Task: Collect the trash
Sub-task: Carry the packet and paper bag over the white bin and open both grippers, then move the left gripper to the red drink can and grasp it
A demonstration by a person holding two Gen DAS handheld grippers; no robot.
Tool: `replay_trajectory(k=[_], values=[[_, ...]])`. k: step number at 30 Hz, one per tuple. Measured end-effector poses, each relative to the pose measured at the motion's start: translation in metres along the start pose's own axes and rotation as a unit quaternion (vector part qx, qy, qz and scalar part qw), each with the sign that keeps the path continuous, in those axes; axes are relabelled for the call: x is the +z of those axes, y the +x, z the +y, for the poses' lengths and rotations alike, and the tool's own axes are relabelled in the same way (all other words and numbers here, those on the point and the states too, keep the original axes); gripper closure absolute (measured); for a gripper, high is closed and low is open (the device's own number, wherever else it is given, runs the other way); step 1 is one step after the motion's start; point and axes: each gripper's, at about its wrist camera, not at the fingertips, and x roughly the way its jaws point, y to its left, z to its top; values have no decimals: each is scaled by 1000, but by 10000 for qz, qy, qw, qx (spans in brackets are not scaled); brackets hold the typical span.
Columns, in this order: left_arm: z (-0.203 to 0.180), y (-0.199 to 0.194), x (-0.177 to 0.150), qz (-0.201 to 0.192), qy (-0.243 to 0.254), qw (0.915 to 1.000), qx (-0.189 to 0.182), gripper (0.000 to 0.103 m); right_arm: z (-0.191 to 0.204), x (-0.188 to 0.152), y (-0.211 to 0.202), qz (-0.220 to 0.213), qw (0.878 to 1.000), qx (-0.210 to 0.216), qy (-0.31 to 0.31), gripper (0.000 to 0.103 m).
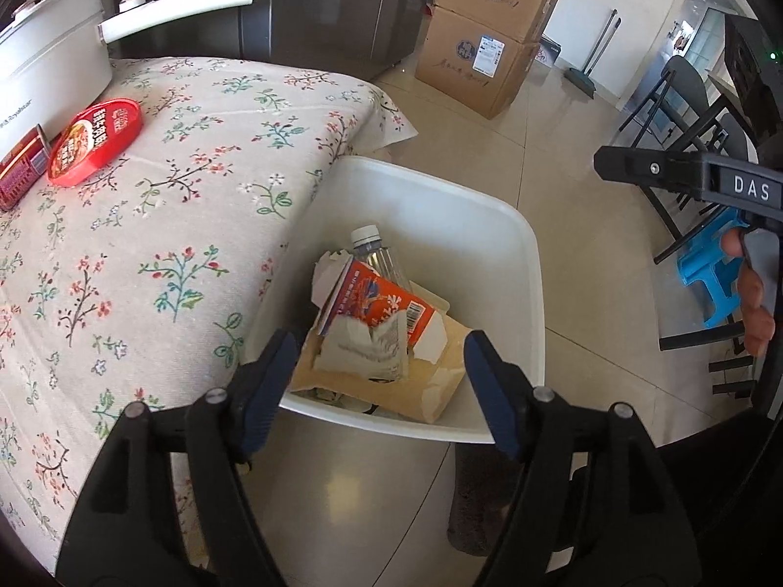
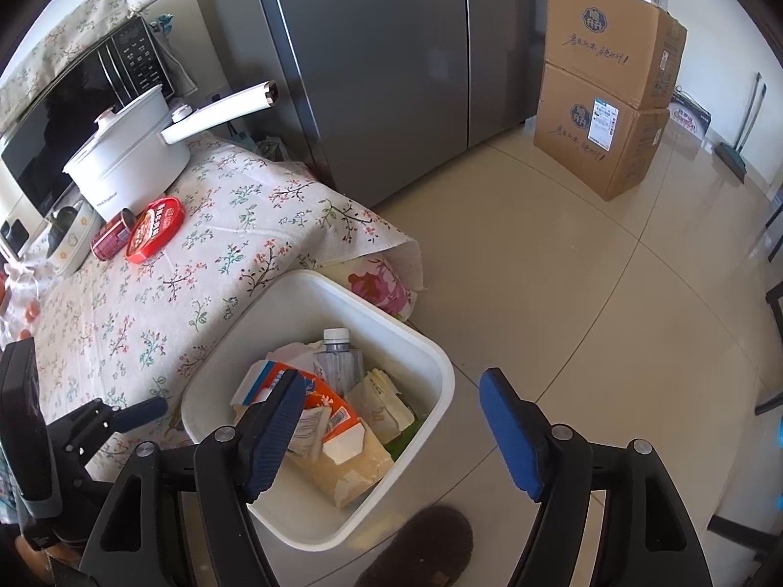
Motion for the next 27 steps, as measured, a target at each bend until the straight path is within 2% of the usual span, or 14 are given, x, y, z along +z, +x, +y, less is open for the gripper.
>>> replay_trajectory(k=[7,14,16,19,22,27], values=[[34,-25,-7,-211,-224,9987,419,20,14,6,0,-57,10000,-14,-39,27],[104,-49,-5,-402,-710,9900,1148,10,47,15,14,-11,9996,77,-268,24],[129,-55,-1,-498,-925,9841,1433,5,58,21,22,55,9992,122,-378,23],[170,-56,11,-584,-1462,9689,1910,2,72,35,35,141,9987,159,-466,23],[210,-52,25,-657,-2067,9535,2091,1,86,51,49,184,9982,380,-436,22],[251,-28,61,-834,-2658,9347,2206,1,110,75,80,161,9965,481,-669,22]])
